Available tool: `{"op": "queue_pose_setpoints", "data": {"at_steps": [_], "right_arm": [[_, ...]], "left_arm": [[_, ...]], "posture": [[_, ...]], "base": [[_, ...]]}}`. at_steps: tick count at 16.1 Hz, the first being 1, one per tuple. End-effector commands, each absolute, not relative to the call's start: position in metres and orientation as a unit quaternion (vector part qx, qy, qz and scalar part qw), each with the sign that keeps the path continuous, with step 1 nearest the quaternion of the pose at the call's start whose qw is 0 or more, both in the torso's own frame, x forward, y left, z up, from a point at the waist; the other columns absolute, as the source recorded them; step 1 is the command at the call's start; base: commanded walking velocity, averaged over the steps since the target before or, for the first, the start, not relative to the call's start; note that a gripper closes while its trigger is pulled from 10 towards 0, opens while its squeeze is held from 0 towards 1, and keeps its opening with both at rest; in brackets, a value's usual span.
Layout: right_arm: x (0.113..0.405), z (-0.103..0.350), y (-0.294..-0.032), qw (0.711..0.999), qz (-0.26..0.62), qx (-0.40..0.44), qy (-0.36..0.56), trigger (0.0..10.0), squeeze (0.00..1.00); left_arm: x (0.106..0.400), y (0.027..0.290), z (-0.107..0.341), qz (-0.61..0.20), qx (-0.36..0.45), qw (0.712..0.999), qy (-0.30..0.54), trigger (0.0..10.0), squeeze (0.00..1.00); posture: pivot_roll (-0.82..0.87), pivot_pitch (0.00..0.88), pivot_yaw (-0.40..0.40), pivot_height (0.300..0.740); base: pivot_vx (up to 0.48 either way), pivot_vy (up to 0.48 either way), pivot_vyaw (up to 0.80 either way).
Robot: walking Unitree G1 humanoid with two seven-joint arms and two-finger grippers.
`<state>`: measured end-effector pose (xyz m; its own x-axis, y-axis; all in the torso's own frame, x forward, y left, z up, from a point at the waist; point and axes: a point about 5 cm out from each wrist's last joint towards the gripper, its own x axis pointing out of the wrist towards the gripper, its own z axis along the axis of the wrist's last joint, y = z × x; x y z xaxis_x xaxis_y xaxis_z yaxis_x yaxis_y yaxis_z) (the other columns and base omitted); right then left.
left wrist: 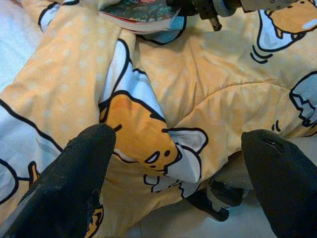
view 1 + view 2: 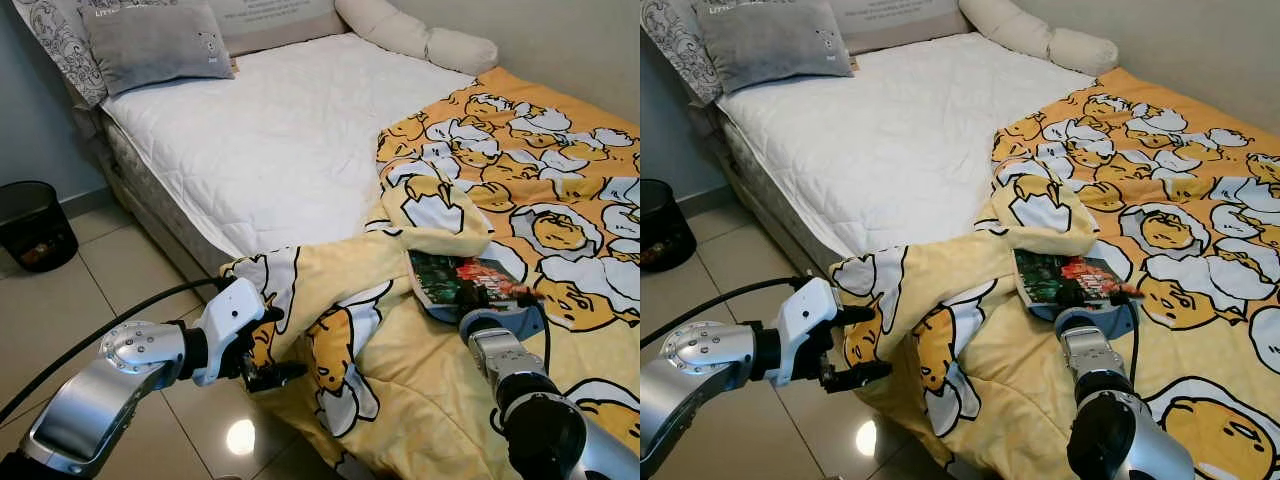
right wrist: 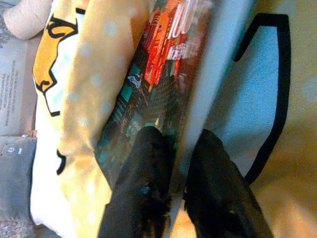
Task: Clean up the room
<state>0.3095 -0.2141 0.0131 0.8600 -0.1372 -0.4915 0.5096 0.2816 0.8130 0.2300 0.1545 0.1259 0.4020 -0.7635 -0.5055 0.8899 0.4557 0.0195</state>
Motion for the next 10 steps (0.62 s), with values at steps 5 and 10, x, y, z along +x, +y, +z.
{"op": "queue_pose_setpoints", "data": {"at_steps": [5,10], "right_arm": [[0.309,0.02,-0.223,0.83,-0.159,0.516,0.141,0.0,0.0],[0.305,0.066,-0.264,0.876,-0.14,0.46,0.033,0.0,0.0]], "left_arm": [[0.235,0.149,0.131,-0.473,0.147,0.848,0.191,10.0,0.0],[0.24,0.15,0.129,-0.417,0.106,0.891,0.144,10.0,0.0]], "posture": [[0.04,0.0,-0.021,0.74],[0.03,0.0,-0.029,0.74]], "base": [[0.0,0.0,0.0],[0.0,0.0,0.0]]}}
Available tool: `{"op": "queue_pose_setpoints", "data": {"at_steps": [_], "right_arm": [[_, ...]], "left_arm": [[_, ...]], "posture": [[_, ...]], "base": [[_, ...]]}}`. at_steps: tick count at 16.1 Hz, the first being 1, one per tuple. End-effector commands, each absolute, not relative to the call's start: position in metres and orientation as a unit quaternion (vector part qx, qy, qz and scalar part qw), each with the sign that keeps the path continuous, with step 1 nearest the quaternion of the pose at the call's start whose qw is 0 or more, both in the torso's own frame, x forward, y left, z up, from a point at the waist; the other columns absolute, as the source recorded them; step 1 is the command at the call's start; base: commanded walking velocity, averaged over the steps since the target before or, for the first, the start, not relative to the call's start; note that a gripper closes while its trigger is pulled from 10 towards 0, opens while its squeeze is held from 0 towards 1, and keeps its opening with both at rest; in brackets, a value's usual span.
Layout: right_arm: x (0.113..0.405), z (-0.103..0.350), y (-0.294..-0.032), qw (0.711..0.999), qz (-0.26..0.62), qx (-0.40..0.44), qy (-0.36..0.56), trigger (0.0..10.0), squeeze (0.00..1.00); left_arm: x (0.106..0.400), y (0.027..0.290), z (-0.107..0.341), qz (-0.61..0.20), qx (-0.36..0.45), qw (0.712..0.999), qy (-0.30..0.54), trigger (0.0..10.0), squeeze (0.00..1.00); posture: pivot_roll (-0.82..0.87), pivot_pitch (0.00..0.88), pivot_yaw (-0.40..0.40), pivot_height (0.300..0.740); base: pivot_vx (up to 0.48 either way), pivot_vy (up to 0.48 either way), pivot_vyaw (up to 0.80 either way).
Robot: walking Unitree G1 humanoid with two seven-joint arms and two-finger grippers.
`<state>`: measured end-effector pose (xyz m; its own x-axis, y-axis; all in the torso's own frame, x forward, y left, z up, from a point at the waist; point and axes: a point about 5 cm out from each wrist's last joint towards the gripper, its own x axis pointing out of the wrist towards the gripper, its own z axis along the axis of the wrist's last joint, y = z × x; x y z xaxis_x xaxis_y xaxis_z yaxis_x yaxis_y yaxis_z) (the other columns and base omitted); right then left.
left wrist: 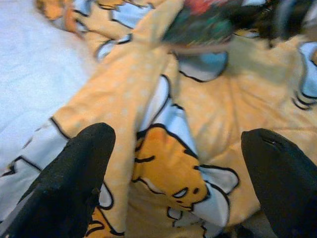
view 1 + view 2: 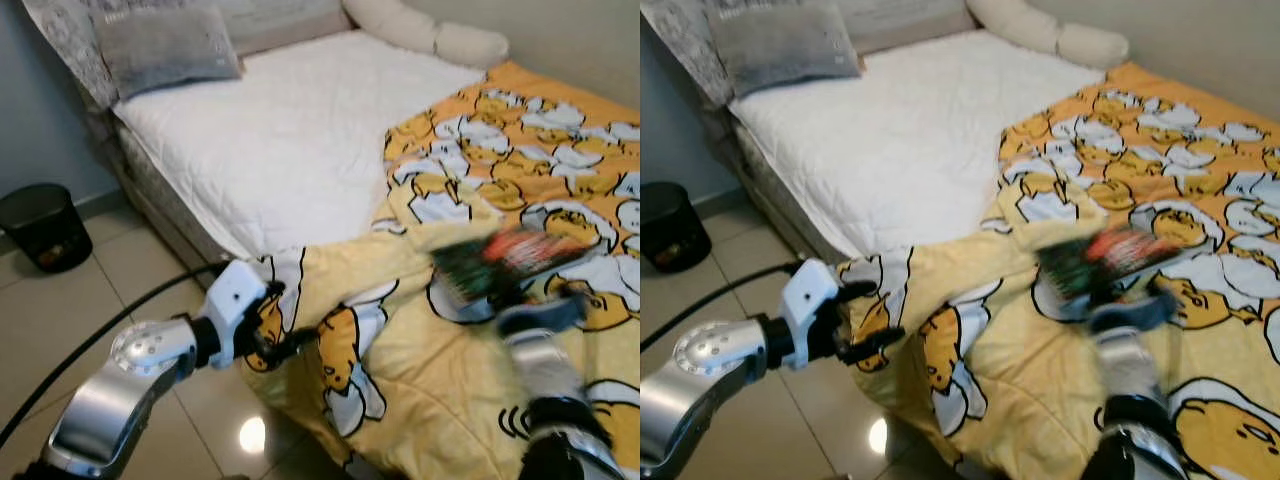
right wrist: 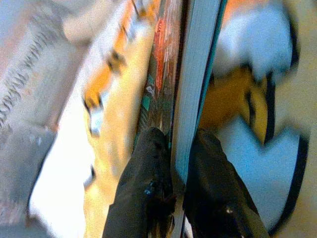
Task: Clean up the room
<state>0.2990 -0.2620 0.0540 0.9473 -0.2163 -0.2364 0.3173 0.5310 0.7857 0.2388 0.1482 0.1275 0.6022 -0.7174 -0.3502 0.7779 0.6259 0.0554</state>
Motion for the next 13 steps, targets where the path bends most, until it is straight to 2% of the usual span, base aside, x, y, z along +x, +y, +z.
{"op": "queue_pose_setpoints", "data": {"at_steps": [1,2,3,4,5,6,7,8,9,13], "right_arm": [[0.3,0.079,-0.276,0.889,-0.16,0.428,0.001,0.0,0.0],[0.297,0.086,-0.282,0.896,-0.173,0.409,-0.014,0.0,0.0],[0.292,0.105,-0.286,0.938,-0.169,0.299,-0.045,0.0,0.0],[0.289,0.118,-0.275,0.966,-0.145,0.208,-0.057,0.0,0.0],[0.289,0.118,-0.275,0.966,-0.145,0.208,-0.057,0.0,0.0],[0.288,0.122,-0.253,0.978,-0.131,0.158,-0.042,0.0,0.0],[0.287,0.122,-0.244,0.981,-0.125,0.143,-0.035,0.0,0.0],[0.283,0.119,-0.23,0.984,-0.119,0.128,-0.017,4.6,0.0],[0.28,0.115,-0.223,0.987,-0.116,0.115,-0.001,10.0,0.0],[0.27,0.113,-0.189,0.999,-0.042,0.022,0.026,10.0,0.0]], "left_arm": [[0.244,0.151,0.13,-0.392,0.101,0.905,0.131,10.0,0.0],[0.246,0.151,0.131,-0.377,0.096,0.913,0.124,10.0,0.0],[0.255,0.154,0.134,-0.323,0.095,0.936,0.1,10.0,0.0],[0.26,0.155,0.136,-0.29,0.095,0.949,0.083,10.0,0.0],[0.26,0.155,0.136,-0.29,0.095,0.949,0.083,10.0,0.0],[0.265,0.157,0.137,-0.252,0.093,0.961,0.067,10.0,0.0],[0.267,0.157,0.138,-0.237,0.093,0.965,0.063,10.0,0.0],[0.268,0.159,0.139,-0.219,0.096,0.969,0.059,10.0,0.0],[0.269,0.162,0.137,-0.202,0.086,0.973,0.071,10.0,0.0],[0.271,0.172,0.131,-0.143,0.102,0.981,0.08,10.0,0.0]], "posture": [[0.02,0.0,-0.029,0.74],[0.02,0.0,-0.029,0.74],[0.01,0.0,-0.016,0.74],[0.01,0.0,-0.011,0.74],[0.01,0.0,-0.011,0.74],[0.0,0.0,-0.006,0.74],[0.01,0.0,-0.007,0.74],[0.01,0.0,-0.01,0.74],[0.01,0.0,-0.008,0.74],[0.0,0.0,0.007,0.74]], "base": [[0.0,0.0,0.0],[0.0,0.0,0.0],[0.0,0.0,0.0],[0.0,0.0,0.0],[0.0,0.0,0.0],[0.0,0.0,0.0],[0.0,0.0,0.0],[0.0,0.0,0.0],[0.0,0.0,0.0],[0.0,0.0,0.0]]}}
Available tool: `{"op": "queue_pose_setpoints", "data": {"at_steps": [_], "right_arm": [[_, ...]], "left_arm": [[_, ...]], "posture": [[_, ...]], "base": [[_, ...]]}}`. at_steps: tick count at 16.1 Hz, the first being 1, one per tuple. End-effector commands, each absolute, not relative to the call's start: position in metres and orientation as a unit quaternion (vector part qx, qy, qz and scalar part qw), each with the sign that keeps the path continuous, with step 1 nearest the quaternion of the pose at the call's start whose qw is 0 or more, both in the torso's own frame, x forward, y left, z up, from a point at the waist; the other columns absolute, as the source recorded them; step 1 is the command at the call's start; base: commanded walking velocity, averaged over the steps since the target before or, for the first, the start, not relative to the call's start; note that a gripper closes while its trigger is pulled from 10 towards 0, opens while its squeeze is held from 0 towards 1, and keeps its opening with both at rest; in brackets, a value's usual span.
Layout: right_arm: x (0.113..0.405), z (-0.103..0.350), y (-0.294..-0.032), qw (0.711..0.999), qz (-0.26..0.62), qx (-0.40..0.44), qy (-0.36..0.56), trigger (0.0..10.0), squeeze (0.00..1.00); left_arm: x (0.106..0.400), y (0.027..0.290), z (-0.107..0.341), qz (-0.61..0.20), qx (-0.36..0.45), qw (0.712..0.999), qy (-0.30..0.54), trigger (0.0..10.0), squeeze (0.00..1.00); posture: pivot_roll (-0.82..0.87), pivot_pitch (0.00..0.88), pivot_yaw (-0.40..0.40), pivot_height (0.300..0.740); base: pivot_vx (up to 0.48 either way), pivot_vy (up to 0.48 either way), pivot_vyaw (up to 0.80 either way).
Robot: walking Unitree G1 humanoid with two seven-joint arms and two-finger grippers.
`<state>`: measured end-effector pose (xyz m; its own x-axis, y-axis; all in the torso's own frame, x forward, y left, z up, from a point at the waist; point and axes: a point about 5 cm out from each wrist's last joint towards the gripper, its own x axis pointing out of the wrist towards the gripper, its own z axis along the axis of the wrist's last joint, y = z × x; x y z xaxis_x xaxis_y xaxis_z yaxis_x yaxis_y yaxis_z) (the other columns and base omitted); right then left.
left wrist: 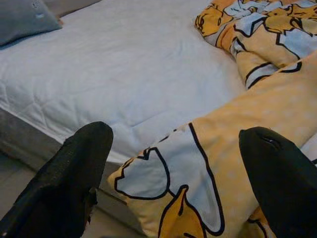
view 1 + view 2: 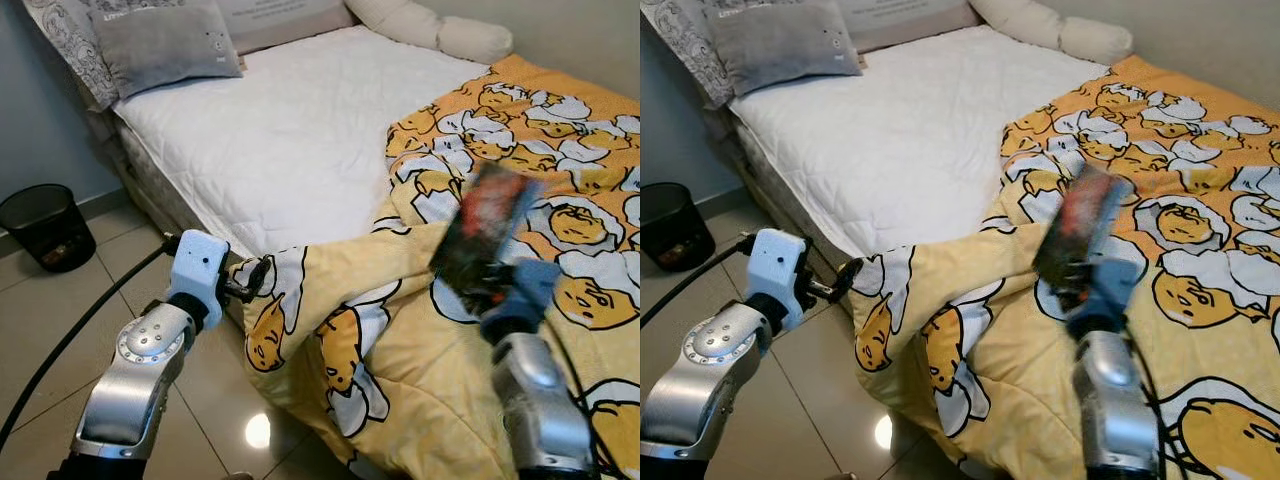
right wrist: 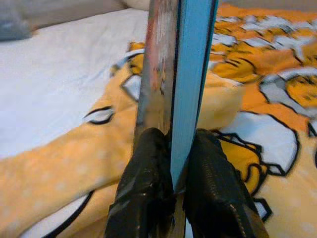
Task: Clean up the room
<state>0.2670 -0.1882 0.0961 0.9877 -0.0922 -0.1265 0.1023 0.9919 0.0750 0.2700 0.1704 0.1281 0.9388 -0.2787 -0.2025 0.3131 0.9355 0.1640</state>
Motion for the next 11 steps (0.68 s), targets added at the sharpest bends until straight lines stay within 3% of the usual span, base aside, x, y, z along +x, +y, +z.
{"op": "queue_pose_setpoints", "data": {"at_steps": [1,7,9,10,11], "right_arm": [[0.27,0.118,-0.185,0.999,-0.032,0.028,0.019,10.0,0.0],[0.266,0.116,-0.182,0.997,-0.044,0.045,0.039,10.0,0.0],[0.268,0.12,-0.186,0.997,-0.068,-0.017,0.025,10.0,0.0],[0.269,0.117,-0.182,0.997,-0.055,0.046,0.039,10.0,0.0],[0.27,0.121,-0.183,0.997,-0.064,0.032,0.021,10.0,0.0]], "left_arm": [[0.271,0.172,0.13,-0.137,0.1,0.982,0.08,10.0,0.0],[0.266,0.171,0.131,-0.136,0.094,0.983,0.079,10.0,0.0],[0.263,0.172,0.132,-0.135,0.091,0.984,0.078,10.0,0.0],[0.261,0.174,0.133,-0.133,0.088,0.984,0.077,10.0,0.0],[0.259,0.175,0.134,-0.129,0.086,0.985,0.077,10.0,0.0]], "posture": [[0.01,0.0,0.004,0.74],[0.0,0.0,-0.002,0.74],[0.03,0.0,-0.016,0.74],[0.03,0.0,-0.015,0.74],[0.03,0.0,-0.019,0.74]], "base": [[0.0,0.0,-0.63],[0.0,0.0,-0.8],[0.0,0.0,-0.8],[0.0,0.0,-0.8],[0.0,0.0,-0.8]]}}
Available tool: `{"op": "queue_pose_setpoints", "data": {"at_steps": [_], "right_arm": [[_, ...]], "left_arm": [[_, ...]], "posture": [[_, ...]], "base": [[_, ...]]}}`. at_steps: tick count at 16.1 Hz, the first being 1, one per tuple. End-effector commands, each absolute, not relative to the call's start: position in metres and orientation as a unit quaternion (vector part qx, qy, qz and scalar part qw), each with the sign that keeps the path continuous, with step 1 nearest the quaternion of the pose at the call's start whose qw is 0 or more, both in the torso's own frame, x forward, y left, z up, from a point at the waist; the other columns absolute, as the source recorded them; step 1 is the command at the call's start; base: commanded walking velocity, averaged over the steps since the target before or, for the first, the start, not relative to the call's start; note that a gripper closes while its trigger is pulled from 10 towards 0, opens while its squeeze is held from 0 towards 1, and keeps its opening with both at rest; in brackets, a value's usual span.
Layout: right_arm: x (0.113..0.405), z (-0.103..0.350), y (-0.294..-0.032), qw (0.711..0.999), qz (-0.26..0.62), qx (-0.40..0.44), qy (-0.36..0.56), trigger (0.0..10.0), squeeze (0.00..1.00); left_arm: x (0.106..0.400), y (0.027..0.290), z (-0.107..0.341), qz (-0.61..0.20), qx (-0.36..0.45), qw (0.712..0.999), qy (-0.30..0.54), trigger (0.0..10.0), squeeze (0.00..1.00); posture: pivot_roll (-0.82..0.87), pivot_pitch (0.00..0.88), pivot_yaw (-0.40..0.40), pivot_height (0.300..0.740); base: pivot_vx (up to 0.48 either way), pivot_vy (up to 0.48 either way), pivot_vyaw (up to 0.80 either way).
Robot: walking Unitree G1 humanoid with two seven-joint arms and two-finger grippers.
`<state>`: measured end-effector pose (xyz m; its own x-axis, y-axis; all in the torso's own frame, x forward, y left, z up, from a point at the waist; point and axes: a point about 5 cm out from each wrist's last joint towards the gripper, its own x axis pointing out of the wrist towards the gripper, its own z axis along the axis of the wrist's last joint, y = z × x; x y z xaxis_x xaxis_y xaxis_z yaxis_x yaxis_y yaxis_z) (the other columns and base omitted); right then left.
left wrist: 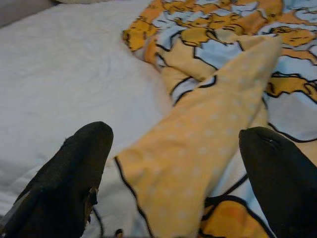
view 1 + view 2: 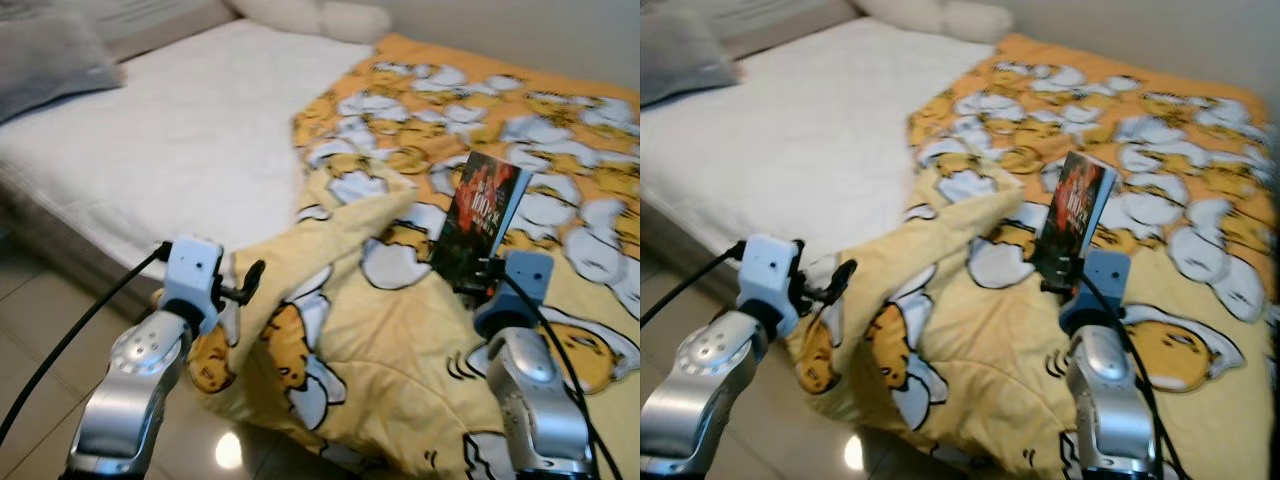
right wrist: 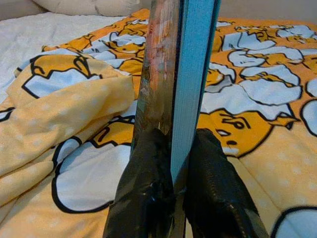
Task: Clean up the room
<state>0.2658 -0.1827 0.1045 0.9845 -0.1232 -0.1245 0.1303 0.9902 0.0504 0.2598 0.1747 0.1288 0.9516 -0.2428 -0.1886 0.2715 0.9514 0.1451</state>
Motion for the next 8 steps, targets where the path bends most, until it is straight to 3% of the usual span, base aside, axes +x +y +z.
{"op": "queue_pose_setpoints", "data": {"at_steps": [1,3,5,8], "right_arm": [[0.273,0.122,-0.184,0.996,-0.073,0.039,0.024,10.0,0.0],[0.273,0.117,-0.179,0.995,-0.052,0.067,0.046,10.0,0.0],[0.275,0.118,-0.177,0.996,-0.046,0.069,0.046,10.0,0.0],[0.277,0.115,-0.172,0.993,-0.04,0.091,0.062,10.0,0.0]], "left_arm": [[0.26,0.176,0.134,-0.126,0.087,0.985,0.078,10.0,0.0],[0.261,0.18,0.136,-0.123,0.095,0.985,0.078,10.0,0.0],[0.264,0.182,0.139,-0.115,0.091,0.986,0.076,10.0,0.0],[0.266,0.184,0.138,-0.119,0.087,0.986,0.08,10.0,0.0]], "posture": [[0.05,0.0,-0.027,0.74],[0.03,0.0,-0.013,0.74],[0.04,0.0,-0.019,0.74],[0.03,0.0,-0.017,0.74]], "base": [[0.0,0.0,-0.8],[0.0,0.0,0.0],[0.0,0.244,0.0],[0.0,0.269,-0.79]]}}
